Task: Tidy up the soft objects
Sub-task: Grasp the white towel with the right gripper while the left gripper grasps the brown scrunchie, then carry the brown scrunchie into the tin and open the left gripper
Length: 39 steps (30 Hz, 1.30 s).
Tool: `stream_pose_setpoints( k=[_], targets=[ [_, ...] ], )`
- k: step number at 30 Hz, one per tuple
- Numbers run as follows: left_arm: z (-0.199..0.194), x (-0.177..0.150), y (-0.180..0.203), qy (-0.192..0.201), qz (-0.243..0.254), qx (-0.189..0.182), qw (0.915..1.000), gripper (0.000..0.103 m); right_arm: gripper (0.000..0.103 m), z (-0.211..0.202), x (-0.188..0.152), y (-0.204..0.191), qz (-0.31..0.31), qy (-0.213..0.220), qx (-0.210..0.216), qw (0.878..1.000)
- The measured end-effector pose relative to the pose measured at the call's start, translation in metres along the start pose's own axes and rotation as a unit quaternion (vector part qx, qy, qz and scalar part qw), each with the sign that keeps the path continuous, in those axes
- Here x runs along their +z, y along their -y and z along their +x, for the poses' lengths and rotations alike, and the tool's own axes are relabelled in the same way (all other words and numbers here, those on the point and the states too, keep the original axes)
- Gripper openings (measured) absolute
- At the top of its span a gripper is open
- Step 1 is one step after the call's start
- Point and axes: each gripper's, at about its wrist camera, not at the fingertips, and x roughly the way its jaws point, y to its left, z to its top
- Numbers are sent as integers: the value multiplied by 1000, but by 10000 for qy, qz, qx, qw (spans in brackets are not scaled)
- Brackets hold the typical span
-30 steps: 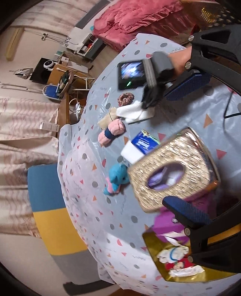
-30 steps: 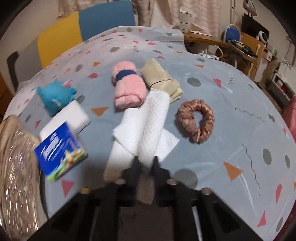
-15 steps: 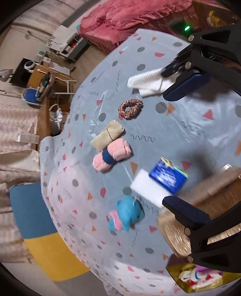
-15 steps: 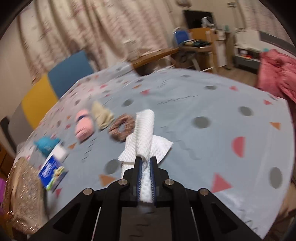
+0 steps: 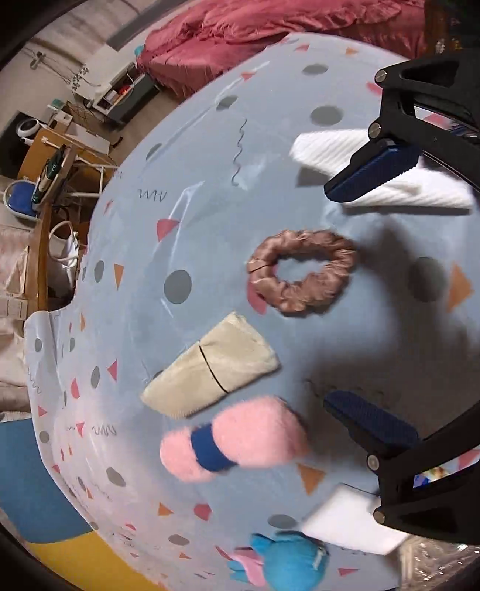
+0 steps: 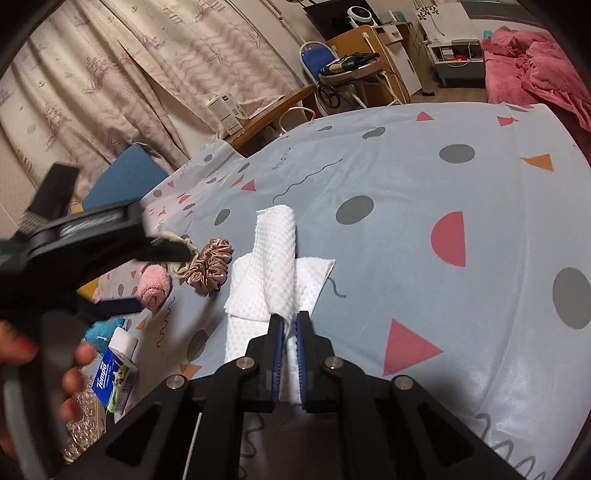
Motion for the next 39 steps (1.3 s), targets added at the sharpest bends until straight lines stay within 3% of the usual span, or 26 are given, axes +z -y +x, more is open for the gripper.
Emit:
stream_pose_setpoints(
  k=[2,3,4,5,6,8,9,17,22,30,37,39],
  targets=[
    [7,4,0,96,-16,29,9999,102,5,-2,-2,0,-52,32,-39,10000],
    [9,4,-2,181,-47,130,9997,94,5,-2,-2,0,-69,44,-47,10000],
    [12,4,-4,211,-91,111,9997,72,5,-1,-2,0,-78,50,-49,9999],
    [16,4,-6,172,-129,-33,9998,58,5,-1,-2,0,-92,61,-53,9999],
    [18,3,-9,122,-173,-211,9996,45,5,-2,-4,-1,-108,75,-65,9999],
    [16,2,-12,110,-90,-324,9994,30,5,-1,-4,-2,-146,88,-96,9998],
    [15,0,-14,50,-47,-311,9995,15,5,-1,-5,-2,-151,103,-92,9998],
    [-32,-26,-47,232,-476,-686,9962,12,5,-1,-4,-2,-169,122,-101,9997],
    [-83,-51,-63,471,-678,-1170,9897,12,5,-1,-4,-2,-183,110,-119,9997],
    [-180,-125,-109,990,-965,-1934,9713,12,5,0,-2,-4,-169,59,-125,9998],
    [-259,-183,-173,1652,-1275,-1940,9585,12,5,1,-1,-3,-144,20,-102,9998],
    [-284,-198,-204,1906,-1499,-1933,9507,12,5,1,-2,-3,-144,10,-106,9998]
  ],
)
